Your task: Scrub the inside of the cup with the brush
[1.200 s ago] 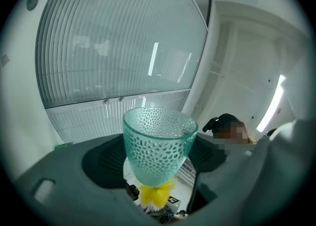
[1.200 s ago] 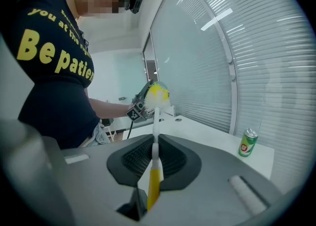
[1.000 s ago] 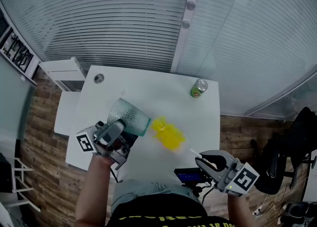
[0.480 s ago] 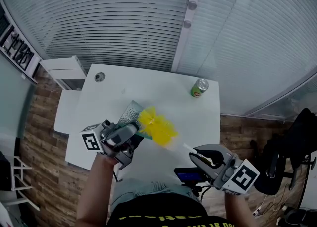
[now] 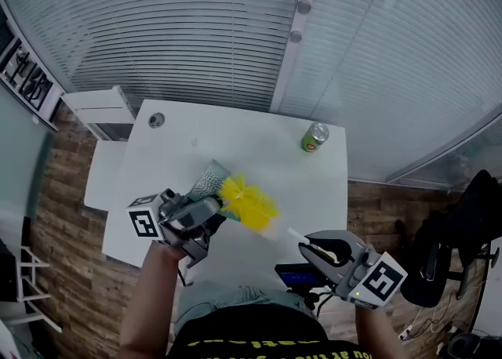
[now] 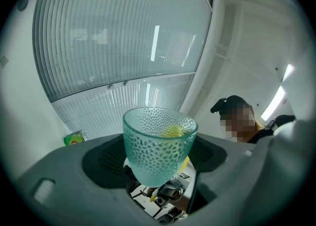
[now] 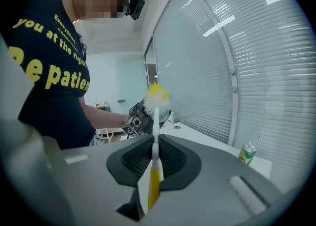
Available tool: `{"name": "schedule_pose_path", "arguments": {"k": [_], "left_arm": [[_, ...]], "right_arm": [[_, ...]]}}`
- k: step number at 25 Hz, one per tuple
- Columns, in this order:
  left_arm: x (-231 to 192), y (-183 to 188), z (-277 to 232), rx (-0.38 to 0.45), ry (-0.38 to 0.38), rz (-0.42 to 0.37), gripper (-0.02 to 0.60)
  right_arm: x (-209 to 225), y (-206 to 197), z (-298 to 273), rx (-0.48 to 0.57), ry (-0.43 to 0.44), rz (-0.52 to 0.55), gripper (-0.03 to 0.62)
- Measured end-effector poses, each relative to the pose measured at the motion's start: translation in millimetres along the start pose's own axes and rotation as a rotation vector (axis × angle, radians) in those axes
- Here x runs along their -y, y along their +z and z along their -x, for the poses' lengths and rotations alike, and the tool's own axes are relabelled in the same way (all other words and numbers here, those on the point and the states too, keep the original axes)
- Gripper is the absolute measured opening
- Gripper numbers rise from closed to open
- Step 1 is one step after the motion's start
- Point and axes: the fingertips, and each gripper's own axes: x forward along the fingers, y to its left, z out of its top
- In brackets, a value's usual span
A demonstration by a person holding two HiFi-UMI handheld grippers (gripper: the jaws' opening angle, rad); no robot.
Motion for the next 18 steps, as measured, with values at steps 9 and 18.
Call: {"name": "schedule_pose_path", "arguments": {"k": [9,18], "left_arm": [[-7,-22,-5,-0.106,0.051,-0.026,0.385],[-16,-30,2,-0.177,0.137,-0.103,0.385]], "right_arm": [[4,1,-6,0.002,-0.008,-0.012,0.035],[24,1,-3,0.059,-0.073,-0.084,0.035]]}}
